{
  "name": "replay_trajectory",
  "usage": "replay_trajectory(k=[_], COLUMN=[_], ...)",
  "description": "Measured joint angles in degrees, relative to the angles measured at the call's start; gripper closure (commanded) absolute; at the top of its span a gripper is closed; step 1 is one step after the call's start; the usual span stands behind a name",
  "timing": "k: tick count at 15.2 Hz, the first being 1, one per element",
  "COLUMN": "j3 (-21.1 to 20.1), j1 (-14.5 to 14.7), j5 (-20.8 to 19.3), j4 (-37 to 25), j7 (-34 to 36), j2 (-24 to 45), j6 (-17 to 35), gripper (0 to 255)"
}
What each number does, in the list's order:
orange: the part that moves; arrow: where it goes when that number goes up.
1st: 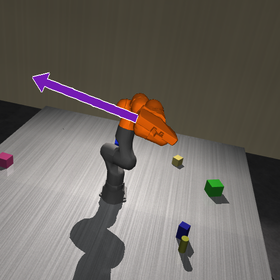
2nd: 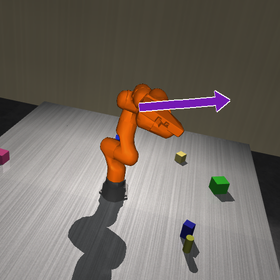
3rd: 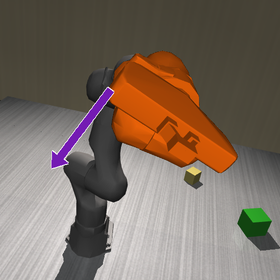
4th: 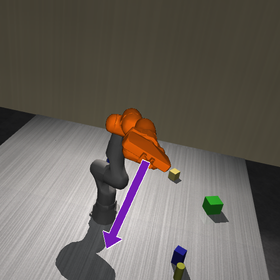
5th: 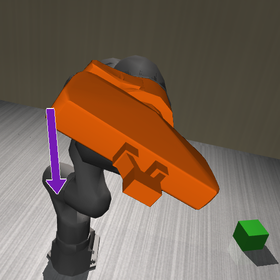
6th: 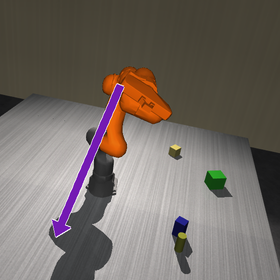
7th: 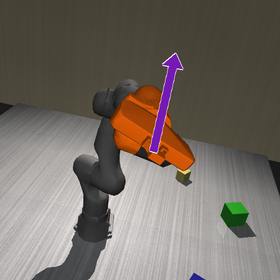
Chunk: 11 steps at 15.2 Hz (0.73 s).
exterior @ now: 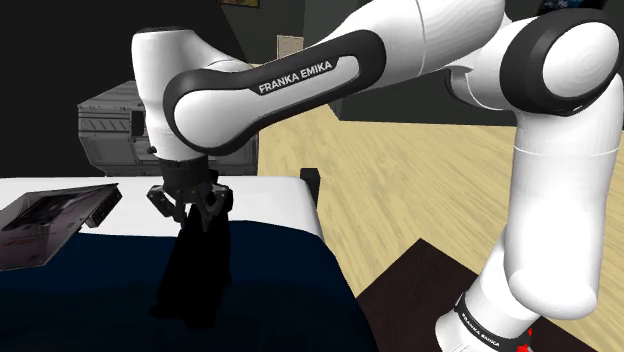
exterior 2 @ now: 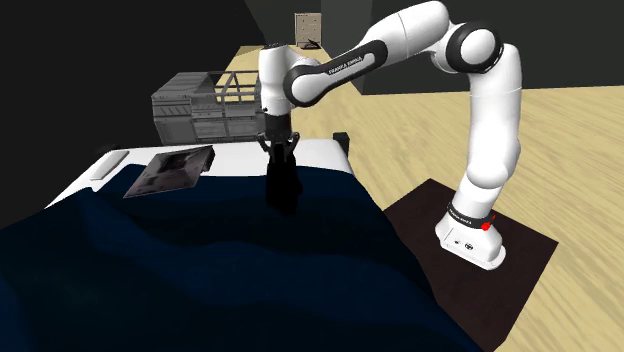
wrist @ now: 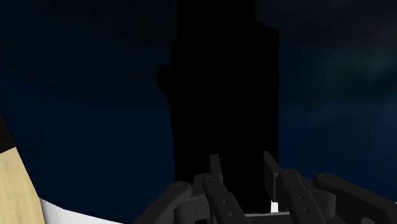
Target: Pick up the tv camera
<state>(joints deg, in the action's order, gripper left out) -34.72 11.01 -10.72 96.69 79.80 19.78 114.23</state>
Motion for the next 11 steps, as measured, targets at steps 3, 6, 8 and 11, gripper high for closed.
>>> replay_trajectory(k=[3, 6, 8, 11], j3=[-0.1, -0.3, -0.5, -0.6], j1=[0.0, 0.0, 0.1, 0.2], j5=[0.2, 0.7, 0.9, 1.2], j4=[-1.8, -3.3, -4.6, -6.3], j7=[-0.3, -0.5, -0.5, -0.7], j2=[-0.2, -0.9, -1.1, -1.6], j6=[-2.0, -4.0, -5.5, -7.5], gripper=[255, 255, 255, 255])
